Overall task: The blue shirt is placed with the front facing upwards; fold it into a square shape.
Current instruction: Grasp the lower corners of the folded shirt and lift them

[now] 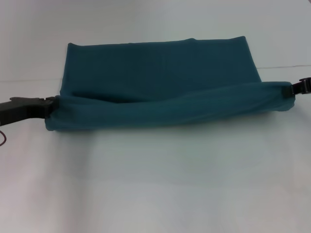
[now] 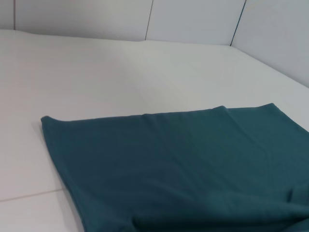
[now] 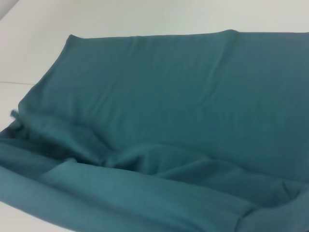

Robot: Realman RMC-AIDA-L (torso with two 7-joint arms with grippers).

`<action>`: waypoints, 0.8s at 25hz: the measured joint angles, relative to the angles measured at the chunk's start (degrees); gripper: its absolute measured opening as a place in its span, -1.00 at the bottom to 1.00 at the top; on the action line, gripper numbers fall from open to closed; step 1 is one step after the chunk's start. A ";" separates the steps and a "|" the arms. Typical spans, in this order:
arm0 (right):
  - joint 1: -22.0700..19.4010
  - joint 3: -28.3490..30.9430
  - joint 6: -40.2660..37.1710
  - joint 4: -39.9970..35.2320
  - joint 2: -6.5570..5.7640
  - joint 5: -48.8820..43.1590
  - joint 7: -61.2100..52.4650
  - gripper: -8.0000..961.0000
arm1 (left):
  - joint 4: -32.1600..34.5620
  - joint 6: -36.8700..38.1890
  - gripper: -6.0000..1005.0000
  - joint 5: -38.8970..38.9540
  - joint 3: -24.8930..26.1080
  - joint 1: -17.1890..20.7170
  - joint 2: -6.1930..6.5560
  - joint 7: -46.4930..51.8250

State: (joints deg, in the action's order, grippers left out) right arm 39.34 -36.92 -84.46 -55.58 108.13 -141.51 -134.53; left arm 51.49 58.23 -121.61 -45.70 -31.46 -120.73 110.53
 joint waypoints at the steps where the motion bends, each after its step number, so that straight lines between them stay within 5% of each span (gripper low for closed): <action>1: 0.06 0.00 -0.01 -0.01 -0.08 0.01 -0.09 -0.87 | 0.01 0.00 -0.94 -0.01 0.01 -0.17 0.11 0.07; 6: -0.08 0.00 -0.26 0.00 -0.40 0.05 -0.51 -0.87 | 0.09 0.16 -0.94 -0.04 0.36 -0.45 0.33 0.27; 13: -3.76 0.83 -0.86 0.31 1.09 2.08 0.63 -0.87 | 0.52 2.23 -0.94 -0.04 0.50 2.57 -0.75 -1.29; 20: -5.04 0.75 -2.59 4.19 0.62 3.84 1.26 -0.87 | 1.31 3.54 -0.94 -0.03 0.56 4.09 -1.53 -1.66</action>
State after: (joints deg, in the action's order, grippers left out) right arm 34.31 -36.17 -87.05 -51.40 108.75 -137.67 -133.27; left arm 52.80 61.77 -121.64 -45.13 -27.37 -122.27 108.86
